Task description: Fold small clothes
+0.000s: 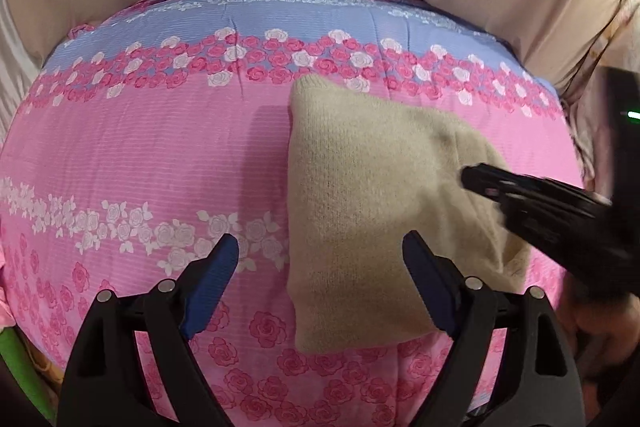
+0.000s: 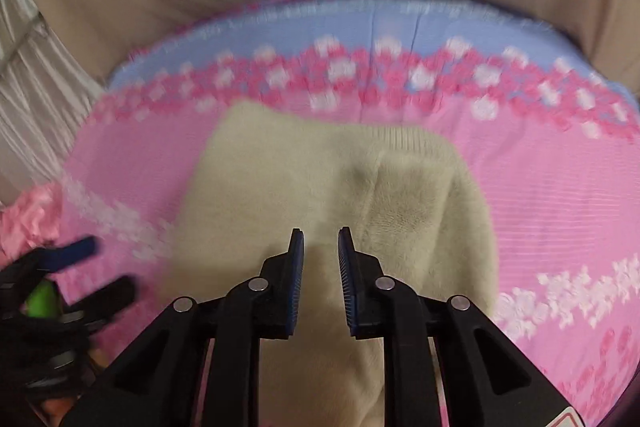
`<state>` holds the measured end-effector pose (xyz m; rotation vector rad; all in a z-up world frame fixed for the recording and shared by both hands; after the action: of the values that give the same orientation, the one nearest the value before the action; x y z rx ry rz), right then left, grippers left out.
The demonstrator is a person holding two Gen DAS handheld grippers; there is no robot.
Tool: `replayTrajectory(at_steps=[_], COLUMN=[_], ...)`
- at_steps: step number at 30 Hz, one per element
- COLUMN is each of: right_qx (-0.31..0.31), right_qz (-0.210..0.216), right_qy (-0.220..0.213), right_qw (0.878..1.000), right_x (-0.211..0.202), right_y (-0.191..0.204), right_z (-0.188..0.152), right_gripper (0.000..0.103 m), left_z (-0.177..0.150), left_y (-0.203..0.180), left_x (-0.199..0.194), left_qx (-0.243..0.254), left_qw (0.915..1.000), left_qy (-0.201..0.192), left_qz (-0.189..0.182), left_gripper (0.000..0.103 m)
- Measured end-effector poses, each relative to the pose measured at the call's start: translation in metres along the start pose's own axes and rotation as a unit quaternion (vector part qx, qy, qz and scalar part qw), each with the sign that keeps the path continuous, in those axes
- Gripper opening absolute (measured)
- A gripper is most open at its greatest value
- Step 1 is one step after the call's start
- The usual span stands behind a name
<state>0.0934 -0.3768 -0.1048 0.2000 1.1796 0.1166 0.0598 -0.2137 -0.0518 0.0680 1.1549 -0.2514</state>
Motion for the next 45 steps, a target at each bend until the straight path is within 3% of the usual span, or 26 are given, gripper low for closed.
replayTrajectory(at_steps=[1,4,6,8,10,11,15,16,17,19,21,24,26,27,28,31,33,35,39,42,45], right_qx=[-0.003,0.066,0.083,0.06,0.046,0.054,0.13,0.133,0.141,0.149,0.135,0.123,0.096,0.077,0.075,0.075,0.075,0.072,0.05,0.094,0.086], right_qz=[-0.026,0.028,0.016,0.012,-0.023,-0.038,-0.021,-0.011,0.023,0.046,0.062,0.055,0.017,-0.007,-0.019,-0.03,-0.015,0.035,-0.009,-0.001,0.011], right_qy=[0.021,0.023,0.002,-0.022,-0.006,0.011,0.03,0.036,0.037,0.028,-0.01,-0.071,-0.039,0.022,0.044,-0.026,-0.043,-0.034,0.052,0.027,0.001], right_qw=[0.999,0.997,0.996,0.998,0.999,0.998,0.991,0.99,0.989,0.987,0.989,0.988,0.995,0.997,0.996,0.996,0.996,0.996,0.997,0.995,0.996], right_x=[0.021,0.019,-0.006,-0.021,-0.013,-0.006,0.003,0.008,0.014,0.012,-0.015,-0.054,-0.03,0.001,0.013,-0.031,-0.058,-0.067,-0.013,-0.034,-0.057], right_y=[-0.013,-0.042,-0.038,-0.027,-0.024,-0.028,-0.051,-0.054,-0.054,-0.053,-0.047,-0.052,-0.061,-0.066,-0.066,-0.059,-0.052,-0.041,-0.042,-0.047,-0.038], right_z=[-0.001,0.005,0.012,0.015,0.009,0.005,-0.013,-0.015,-0.016,-0.011,0.001,0.014,0.016,0.008,0.003,-0.004,-0.015,-0.034,-0.079,-0.08,-0.078], right_gripper=[0.005,0.005,0.016,0.03,0.041,0.041,0.052,0.043,0.013,0.012,0.011,0.011,0.016,0.016,0.016,0.016,0.018,0.016,0.01,0.01,0.015], left_z=[-0.001,-0.003,-0.005,-0.007,-0.008,-0.008,-0.005,-0.004,-0.004,-0.003,-0.002,-0.002,-0.003,-0.004,-0.004,-0.005,-0.007,-0.011,-0.013,-0.011,-0.01], left_y=[0.0,0.002,0.005,0.008,0.011,0.011,0.011,0.011,0.011,0.012,0.012,0.012,0.013,0.014,0.015,0.024,0.03,0.034,0.028,0.02,0.015], left_x=[0.002,0.006,0.007,0.011,0.015,0.015,0.014,0.015,0.016,0.017,0.015,0.014,0.017,0.019,0.022,0.021,0.021,0.024,0.028,0.027,0.024], left_qx=[0.002,0.003,0.003,-0.003,-0.011,-0.012,-0.003,-0.002,-0.004,-0.005,-0.001,0.006,0.002,-0.002,-0.008,-0.03,-0.041,-0.05,-0.041,-0.022,-0.013], left_qw=[1.0,0.9998,0.9998,0.9997,0.9995,0.9995,0.9997,0.9997,0.9996,0.9996,0.9996,0.9996,0.9997,0.9997,0.9996,0.9991,0.9985,0.9978,0.9981,0.9988,0.9993], left_qy=[0.001,0.006,0.006,0.011,0.02,0.022,0.015,0.016,0.018,0.021,0.019,0.013,0.017,0.021,0.026,0.03,0.033,0.039,0.046,0.043,0.035], left_qz=[0.004,0.017,0.021,0.023,0.02,0.019,0.021,0.02,0.019,0.018,0.021,0.022,0.018,0.015,0.012,-0.008,-0.017,-0.018,-0.011,-0.003,-0.002], left_gripper=[0.082,0.082,0.082,0.082,0.082,0.082,0.082,0.082,0.082,0.082,0.082,0.082,0.082,0.082,0.082,0.082,0.082,0.082,0.082,0.082,0.082])
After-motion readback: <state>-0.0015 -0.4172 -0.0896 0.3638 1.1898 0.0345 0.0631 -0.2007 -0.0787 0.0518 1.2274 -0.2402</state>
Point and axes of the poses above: each gripper's, at about its wrist camera, not at the fingertips, and x roughly the way its jaws point, y to its left, z to its top, the point moved 3 cm from there along x, roughly the way its jaws point, and after that the axes turned 1 degree about -y, right-handed, at the moved point
